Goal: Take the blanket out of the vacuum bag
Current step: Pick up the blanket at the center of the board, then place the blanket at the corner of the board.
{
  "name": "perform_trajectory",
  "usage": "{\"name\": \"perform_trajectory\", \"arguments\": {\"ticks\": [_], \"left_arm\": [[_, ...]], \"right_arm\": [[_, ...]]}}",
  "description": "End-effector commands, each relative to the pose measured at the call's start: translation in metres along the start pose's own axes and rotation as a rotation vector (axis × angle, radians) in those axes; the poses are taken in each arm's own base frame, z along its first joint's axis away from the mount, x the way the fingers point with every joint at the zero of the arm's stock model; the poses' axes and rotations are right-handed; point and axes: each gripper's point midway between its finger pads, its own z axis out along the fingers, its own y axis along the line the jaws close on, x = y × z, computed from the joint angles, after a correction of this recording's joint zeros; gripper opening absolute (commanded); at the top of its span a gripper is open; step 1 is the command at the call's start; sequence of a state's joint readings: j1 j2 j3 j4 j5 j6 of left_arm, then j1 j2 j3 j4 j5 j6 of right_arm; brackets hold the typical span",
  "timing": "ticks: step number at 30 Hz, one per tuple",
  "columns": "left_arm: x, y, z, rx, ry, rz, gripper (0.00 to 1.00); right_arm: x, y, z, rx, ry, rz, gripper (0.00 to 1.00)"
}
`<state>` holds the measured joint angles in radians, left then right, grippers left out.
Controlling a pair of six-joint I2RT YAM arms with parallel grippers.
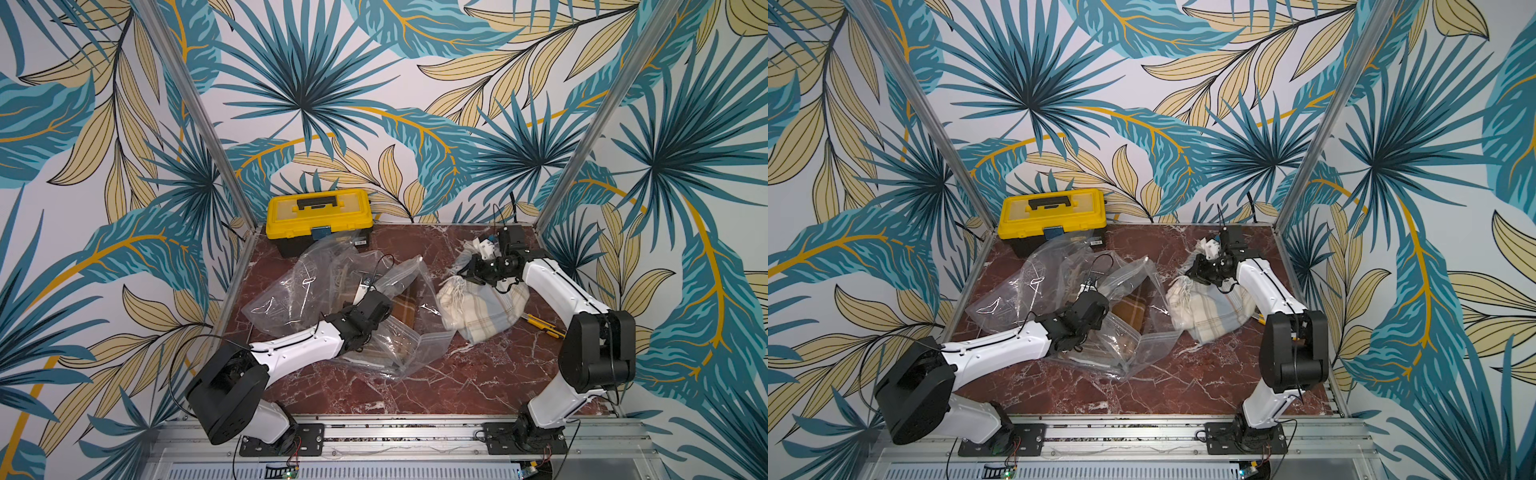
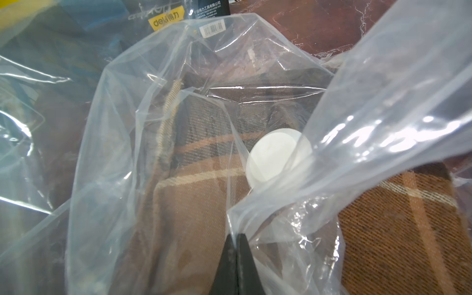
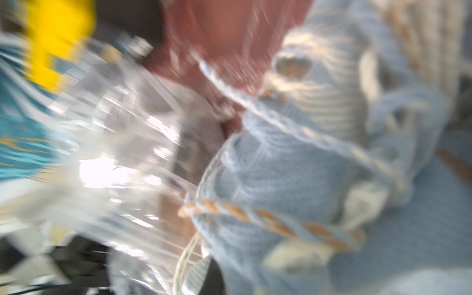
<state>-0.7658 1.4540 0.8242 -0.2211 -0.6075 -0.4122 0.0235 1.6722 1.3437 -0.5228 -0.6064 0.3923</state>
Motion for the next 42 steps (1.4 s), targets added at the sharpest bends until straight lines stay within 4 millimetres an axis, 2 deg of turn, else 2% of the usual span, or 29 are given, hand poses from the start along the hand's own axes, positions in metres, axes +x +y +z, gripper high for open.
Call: {"name": "perform_trajectory", "arguments": {"ticks": [1,4,8,12,17,20,22,26,31,34,42], "left_arm": [[0.003,0.011,-0.004,-0.030,-0.009,0.001,0.00],[0.005,0.012,-0.004,-0.029,-0.011,0.000,0.00],[0.004,0.011,-0.003,-0.027,-0.012,0.001,0.00],[0.003,0.007,-0.001,-0.015,-0.014,0.004,0.00],[0.004,0.002,0.003,-0.001,-0.010,0.007,0.00],[0.004,-0.001,0.005,0.007,-0.004,0.006,0.00],[0.003,-0.003,0.006,0.013,-0.004,0.005,0.00],[0.000,-0.006,0.007,0.016,-0.002,0.026,0.00],[-0.010,-0.007,0.005,0.009,-0.020,0.036,0.00],[-0.014,-0.007,0.004,0.009,-0.027,0.032,0.00],[-0.016,-0.003,0.003,-0.011,-0.028,0.034,0.00]], "right_arm": [[-0.058,0.042,-0.042,-0.258,-0.208,0.031,0.00],[-0.087,0.043,-0.079,-0.304,-0.349,0.055,0.00],[-0.102,0.053,-0.129,-0.298,-0.495,0.021,0.00],[-0.099,0.075,-0.178,-0.258,-0.627,-0.060,0.00],[-0.093,0.097,-0.222,-0.180,-0.714,-0.133,0.00],[-0.088,0.094,-0.239,-0.081,-0.736,-0.142,0.00],[-0.084,0.084,-0.245,0.007,-0.742,-0.136,0.00],[-0.073,0.049,-0.247,0.181,-0.750,-0.090,0.00],[-0.073,0.005,-0.225,0.315,-0.718,-0.058,0.00],[-0.082,-0.016,-0.202,0.323,-0.691,-0.050,0.00],[-0.127,-0.058,-0.140,0.305,-0.622,-0.032,0.00]]}}
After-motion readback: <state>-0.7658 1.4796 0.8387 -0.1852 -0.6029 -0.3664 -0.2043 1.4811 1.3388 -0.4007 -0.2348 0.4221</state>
